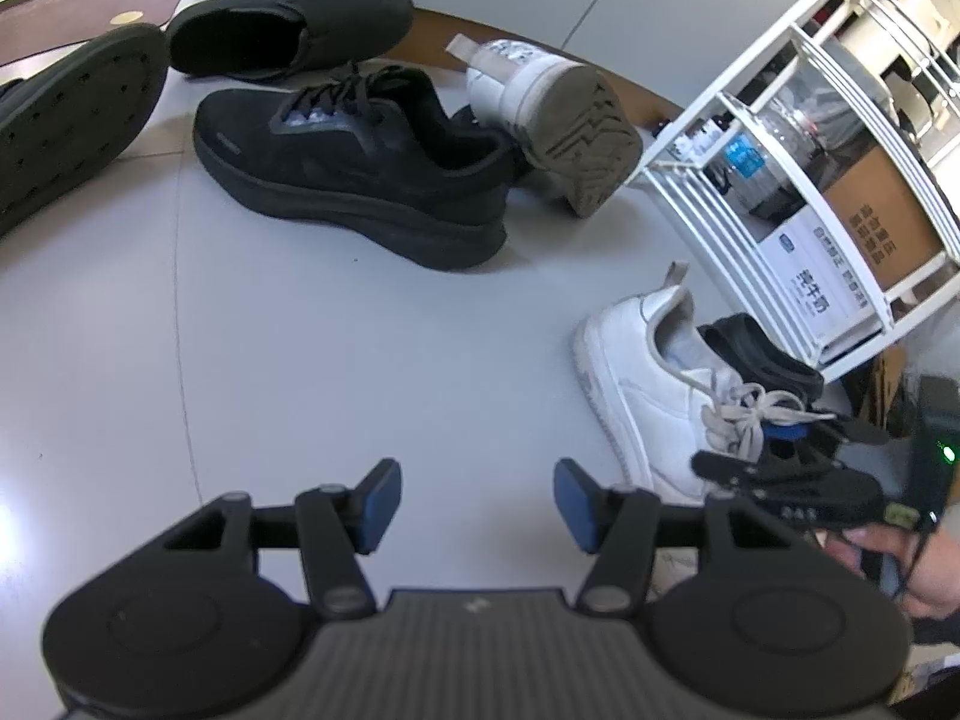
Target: Organize scattered shoes
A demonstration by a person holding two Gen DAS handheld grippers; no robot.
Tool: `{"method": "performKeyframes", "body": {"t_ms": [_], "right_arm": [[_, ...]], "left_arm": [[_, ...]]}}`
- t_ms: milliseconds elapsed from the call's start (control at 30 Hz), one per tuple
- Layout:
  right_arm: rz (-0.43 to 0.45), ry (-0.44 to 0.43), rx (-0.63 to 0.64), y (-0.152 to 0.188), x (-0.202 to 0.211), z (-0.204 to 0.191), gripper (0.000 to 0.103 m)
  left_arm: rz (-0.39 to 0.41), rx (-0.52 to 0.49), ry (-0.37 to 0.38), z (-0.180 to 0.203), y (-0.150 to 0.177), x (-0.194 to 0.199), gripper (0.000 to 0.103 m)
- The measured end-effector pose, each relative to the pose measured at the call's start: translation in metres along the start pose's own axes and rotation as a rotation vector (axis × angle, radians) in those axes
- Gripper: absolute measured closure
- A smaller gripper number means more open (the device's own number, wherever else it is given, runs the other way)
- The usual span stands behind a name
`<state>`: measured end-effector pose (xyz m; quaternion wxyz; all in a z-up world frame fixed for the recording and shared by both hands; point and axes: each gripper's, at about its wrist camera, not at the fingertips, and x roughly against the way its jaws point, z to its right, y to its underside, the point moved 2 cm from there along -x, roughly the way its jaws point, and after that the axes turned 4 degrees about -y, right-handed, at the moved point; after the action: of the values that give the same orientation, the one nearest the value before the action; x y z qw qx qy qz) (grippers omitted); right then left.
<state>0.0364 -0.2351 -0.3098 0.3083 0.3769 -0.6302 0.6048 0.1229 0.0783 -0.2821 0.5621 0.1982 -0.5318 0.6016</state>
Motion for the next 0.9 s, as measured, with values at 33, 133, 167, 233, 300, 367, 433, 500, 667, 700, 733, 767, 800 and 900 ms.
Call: {"method": "performKeyframes", "body": {"t_ms": [33,133,167,233,300,367,433,500,667,700,733,767,800,900], "right_arm": [[-0.005,-0.007,0.006,0.001,0.000,-0.001,0.012],[-0.058,-0.020,-0.003,0.007,-0.010,-0.001,0.012],[-0.079,-0.014,-0.009,0.010,-0.014,0.001,0.013],[-0.121,-0.001,-0.023,0.016,-0.022,0.005,0.013],[-0.125,-0.020,-0.046,0.018,-0.021,0.009,0.013],[-0.114,-0.029,-0.046,0.017,-0.018,0.009,0.013],[-0.095,-0.040,-0.043,0.015,-0.013,0.008,0.013],[-0.082,-0.055,-0.043,0.014,-0.009,0.008,0.013],[-0.033,-0.096,-0.060,0.016,0.009,0.012,0.013],[-0.018,-0.098,-0.066,0.017,0.012,0.013,0.013],[-0.004,-0.099,-0.072,0.017,0.016,0.014,0.013],[0.029,-0.096,-0.076,0.017,0.024,0.017,0.013],[0.045,-0.104,-0.072,0.016,0.028,0.019,0.013],[0.092,-0.125,-0.056,0.012,0.043,0.025,0.013]], "left_arm": [[0.000,0.004,0.001,0.000,0.000,0.000,0.043],[0.004,0.003,-0.013,0.002,-0.002,-0.002,0.043],[0.006,0.001,-0.018,0.003,-0.002,-0.002,0.043],[0.011,-0.001,-0.026,0.004,-0.002,-0.002,0.043],[0.017,0.009,-0.036,0.002,-0.002,-0.002,0.042],[0.028,0.032,-0.046,0.000,-0.003,-0.003,0.041],[0.043,0.051,-0.056,-0.003,-0.005,-0.002,0.038],[0.059,0.042,-0.064,-0.002,-0.006,0.000,0.036],[0.091,0.045,-0.079,-0.002,-0.008,0.004,0.032],[0.093,0.055,-0.082,-0.003,-0.009,0.004,0.031],[0.096,0.062,-0.088,-0.004,-0.009,0.005,0.031],[0.099,0.062,-0.093,-0.005,-0.010,0.006,0.031],[0.103,0.059,-0.099,-0.006,-0.011,0.007,0.031],[0.129,0.061,-0.100,-0.006,-0.013,0.010,0.031]]}}
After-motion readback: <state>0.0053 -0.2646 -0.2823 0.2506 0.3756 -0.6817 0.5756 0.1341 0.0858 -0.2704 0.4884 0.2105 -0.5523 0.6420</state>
